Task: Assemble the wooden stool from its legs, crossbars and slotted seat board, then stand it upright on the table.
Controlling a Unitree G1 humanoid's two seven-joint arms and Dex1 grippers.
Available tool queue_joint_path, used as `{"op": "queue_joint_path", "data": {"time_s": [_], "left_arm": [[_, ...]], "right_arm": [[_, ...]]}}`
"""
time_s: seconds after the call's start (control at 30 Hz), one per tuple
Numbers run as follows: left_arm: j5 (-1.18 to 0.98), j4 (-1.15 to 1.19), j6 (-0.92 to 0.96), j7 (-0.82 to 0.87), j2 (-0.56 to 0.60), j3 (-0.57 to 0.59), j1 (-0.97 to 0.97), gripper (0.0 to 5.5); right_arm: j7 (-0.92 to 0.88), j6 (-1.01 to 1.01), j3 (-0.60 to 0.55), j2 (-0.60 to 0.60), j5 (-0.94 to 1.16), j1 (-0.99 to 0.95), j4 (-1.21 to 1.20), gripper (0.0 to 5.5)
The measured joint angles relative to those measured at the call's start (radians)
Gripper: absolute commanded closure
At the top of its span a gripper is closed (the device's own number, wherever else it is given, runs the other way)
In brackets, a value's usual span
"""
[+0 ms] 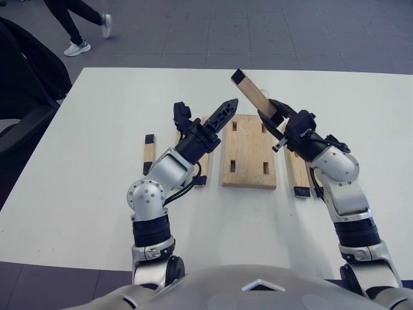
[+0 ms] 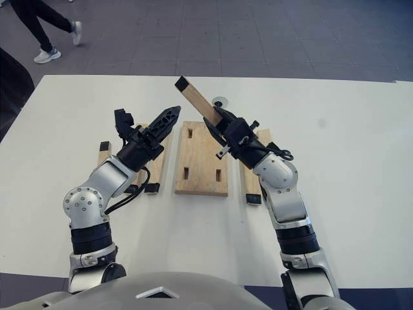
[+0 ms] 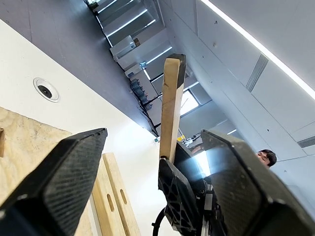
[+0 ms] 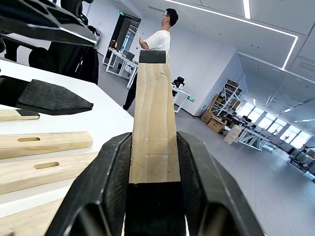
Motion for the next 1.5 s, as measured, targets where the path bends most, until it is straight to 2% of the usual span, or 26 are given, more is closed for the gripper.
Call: {"op": "queue_joint_path", "data": {"time_s": [0.37,0.6,0.87,0.97,1.2,1.47,1.5], "left_arm": [[-0.040,-0.003,-0.014,-0.049,0.000,-0.020,-0.028,1.97],[-0.042,-0.002,-0.032,-0.057,0.015,-0.018,-0.029,3.08],[-0.058,-0.010,-0.030,-0.094,0.038,-0.039,-0.026,4.34],[-0.058,-0.010,-0.033,-0.094,0.048,-0.037,-0.023,4.66],[-0.015,-0.010,-0.047,-0.104,0.078,-0.049,-0.010,5.05],[0.022,0.025,-0.076,-0.128,0.077,-0.059,-0.010,5.08],[0.022,0.032,-0.076,-0.127,0.074,-0.058,-0.010,5.08]], "right_arm": [[0.075,-0.010,0.033,-0.005,0.031,0.028,-0.034,4.18],[0.093,0.003,0.040,-0.009,0.053,0.048,-0.058,4.18],[0.140,0.122,0.023,-0.023,0.159,0.054,-0.098,4.18],[0.166,0.155,0.016,-0.030,0.202,0.053,-0.115,4.19],[0.185,0.193,0.011,-0.046,0.228,0.053,-0.137,4.19],[0.167,0.252,0.011,-0.063,0.203,0.056,-0.173,4.19],[0.164,0.252,0.013,-0.065,0.192,0.057,-0.174,3.82]]}}
